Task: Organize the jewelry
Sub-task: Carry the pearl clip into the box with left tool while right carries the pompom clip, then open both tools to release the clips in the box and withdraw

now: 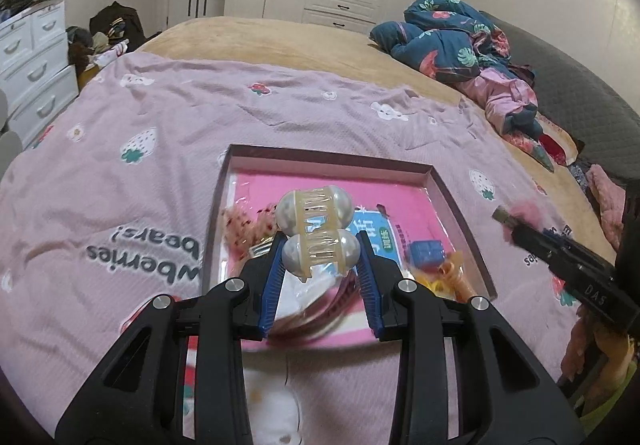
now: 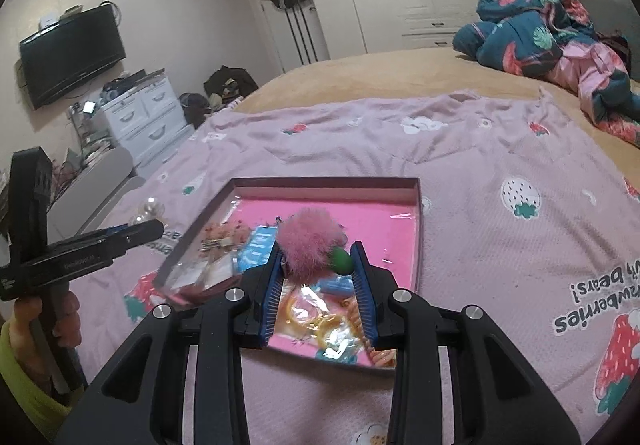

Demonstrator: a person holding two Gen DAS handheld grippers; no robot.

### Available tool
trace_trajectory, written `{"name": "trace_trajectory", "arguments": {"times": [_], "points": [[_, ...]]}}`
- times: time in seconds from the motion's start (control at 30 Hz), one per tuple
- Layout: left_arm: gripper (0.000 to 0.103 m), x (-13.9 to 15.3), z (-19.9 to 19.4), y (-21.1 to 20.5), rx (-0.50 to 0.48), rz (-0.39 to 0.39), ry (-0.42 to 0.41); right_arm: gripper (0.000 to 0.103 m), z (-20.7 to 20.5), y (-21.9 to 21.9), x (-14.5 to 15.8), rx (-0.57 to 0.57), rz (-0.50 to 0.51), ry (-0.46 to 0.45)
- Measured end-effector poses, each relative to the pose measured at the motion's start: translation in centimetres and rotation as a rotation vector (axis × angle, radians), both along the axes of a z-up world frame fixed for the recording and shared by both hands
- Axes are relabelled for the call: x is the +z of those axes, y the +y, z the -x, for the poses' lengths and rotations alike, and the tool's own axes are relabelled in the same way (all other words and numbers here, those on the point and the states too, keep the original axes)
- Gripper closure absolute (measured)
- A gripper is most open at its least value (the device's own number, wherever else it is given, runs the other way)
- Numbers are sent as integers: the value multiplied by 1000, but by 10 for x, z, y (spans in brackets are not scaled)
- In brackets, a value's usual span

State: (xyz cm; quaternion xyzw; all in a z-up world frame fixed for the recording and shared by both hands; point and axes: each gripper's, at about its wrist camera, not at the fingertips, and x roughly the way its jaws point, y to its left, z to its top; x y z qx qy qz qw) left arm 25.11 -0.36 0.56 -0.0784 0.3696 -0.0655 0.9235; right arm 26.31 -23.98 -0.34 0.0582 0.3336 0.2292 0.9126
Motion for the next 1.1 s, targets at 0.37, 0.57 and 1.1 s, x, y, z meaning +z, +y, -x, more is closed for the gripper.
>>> {"name": "trace_trajectory", "arguments": {"times": [0.37, 0.57, 1.1], "points": [[77, -55, -31, -14, -29, -27, 100, 71, -8, 14, -43, 23, 85, 95], [77, -64, -31, -9, -22, -29, 121, 71, -8, 28, -60, 52, 125, 131], [58, -35, 4, -13, -28, -53, 45, 17, 36, 6, -29, -26, 62, 23]]}}
